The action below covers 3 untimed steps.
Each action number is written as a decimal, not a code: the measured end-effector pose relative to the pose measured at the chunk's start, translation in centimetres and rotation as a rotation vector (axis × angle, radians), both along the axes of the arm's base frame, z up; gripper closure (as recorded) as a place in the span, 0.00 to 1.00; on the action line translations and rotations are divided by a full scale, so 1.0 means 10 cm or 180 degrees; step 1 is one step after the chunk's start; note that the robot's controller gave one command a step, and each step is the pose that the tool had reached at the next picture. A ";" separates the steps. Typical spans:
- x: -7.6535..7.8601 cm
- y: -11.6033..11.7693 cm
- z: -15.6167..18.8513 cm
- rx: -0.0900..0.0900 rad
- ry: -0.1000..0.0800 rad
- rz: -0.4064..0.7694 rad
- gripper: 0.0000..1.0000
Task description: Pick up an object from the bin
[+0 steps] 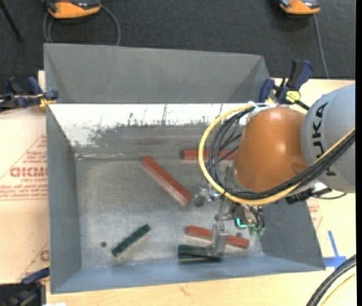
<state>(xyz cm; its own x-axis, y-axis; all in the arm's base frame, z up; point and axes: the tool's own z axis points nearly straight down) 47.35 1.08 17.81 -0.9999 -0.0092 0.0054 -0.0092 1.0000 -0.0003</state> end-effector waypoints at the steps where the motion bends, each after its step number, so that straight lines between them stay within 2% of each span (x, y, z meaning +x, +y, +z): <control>1: 0.23 -0.18 -1.09 0.0008 -0.0023 -0.0493 0.00; 2: 0.15 -0.50 -1.07 -0.0002 -0.0023 -0.0294 0.00; 3: 0.16 -0.50 -1.05 -0.0001 -0.0023 -0.0296 1.00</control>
Offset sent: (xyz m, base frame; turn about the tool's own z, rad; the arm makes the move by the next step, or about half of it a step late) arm 0.0213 -0.0188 -0.1081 0.1572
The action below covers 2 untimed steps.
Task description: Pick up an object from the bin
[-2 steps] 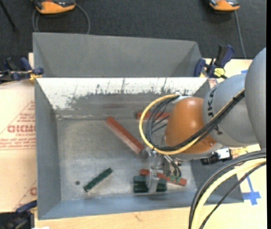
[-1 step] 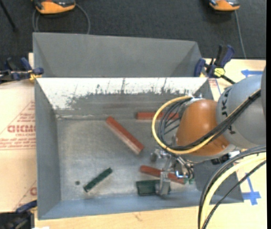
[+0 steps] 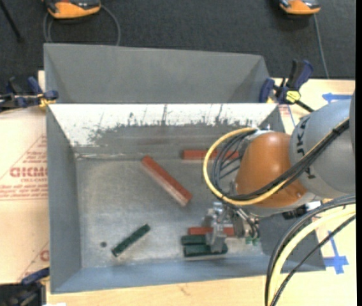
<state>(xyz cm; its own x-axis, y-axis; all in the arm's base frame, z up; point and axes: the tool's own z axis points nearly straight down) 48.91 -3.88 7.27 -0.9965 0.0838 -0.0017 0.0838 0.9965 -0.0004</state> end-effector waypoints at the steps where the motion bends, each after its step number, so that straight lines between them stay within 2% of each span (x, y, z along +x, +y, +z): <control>1: 0.55 0.04 1.28 0.0000 -0.0041 0.0043 1.00; 2: 0.52 0.04 1.23 0.0003 -0.0009 0.0040 0.00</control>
Offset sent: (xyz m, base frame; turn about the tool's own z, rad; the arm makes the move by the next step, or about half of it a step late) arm 0.0507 0.0052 0.1226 -0.0123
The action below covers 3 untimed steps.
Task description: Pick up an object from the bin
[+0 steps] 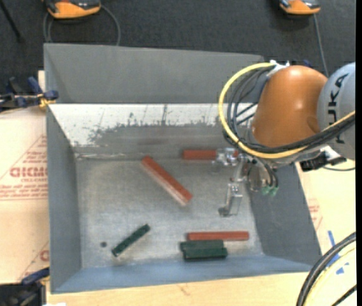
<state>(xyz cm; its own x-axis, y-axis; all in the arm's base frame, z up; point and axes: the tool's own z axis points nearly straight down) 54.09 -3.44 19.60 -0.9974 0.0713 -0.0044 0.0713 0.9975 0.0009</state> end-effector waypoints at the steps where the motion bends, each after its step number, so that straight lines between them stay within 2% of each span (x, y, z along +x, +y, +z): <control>1: 0.19 0.54 -1.24 -0.0006 -0.0018 0.0383 0.00; 2: 0.11 0.39 -1.23 -0.0005 -0.0012 0.0368 0.00; 3: 0.22 0.25 -1.24 -0.0007 -0.0009 0.0337 0.00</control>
Offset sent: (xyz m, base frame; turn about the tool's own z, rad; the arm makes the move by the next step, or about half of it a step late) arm 0.0170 0.0548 -0.1236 -0.1206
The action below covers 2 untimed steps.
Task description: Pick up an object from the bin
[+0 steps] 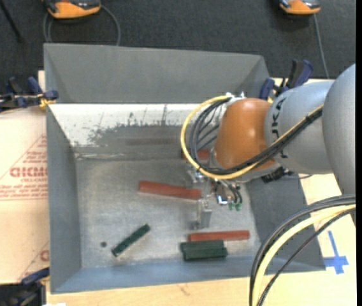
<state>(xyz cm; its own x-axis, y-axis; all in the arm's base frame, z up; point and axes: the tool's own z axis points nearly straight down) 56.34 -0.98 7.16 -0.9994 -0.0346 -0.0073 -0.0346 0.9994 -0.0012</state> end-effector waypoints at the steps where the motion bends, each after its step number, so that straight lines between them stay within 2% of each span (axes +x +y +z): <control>1: 0.00 0.00 0.01 0.0001 0.0001 -0.0001 1.00; 2: 0.08 -0.06 1.52 -0.0012 -0.0008 0.1339 1.00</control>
Offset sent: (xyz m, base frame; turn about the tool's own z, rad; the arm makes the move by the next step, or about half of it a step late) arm 0.0000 0.0000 0.0000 0.0000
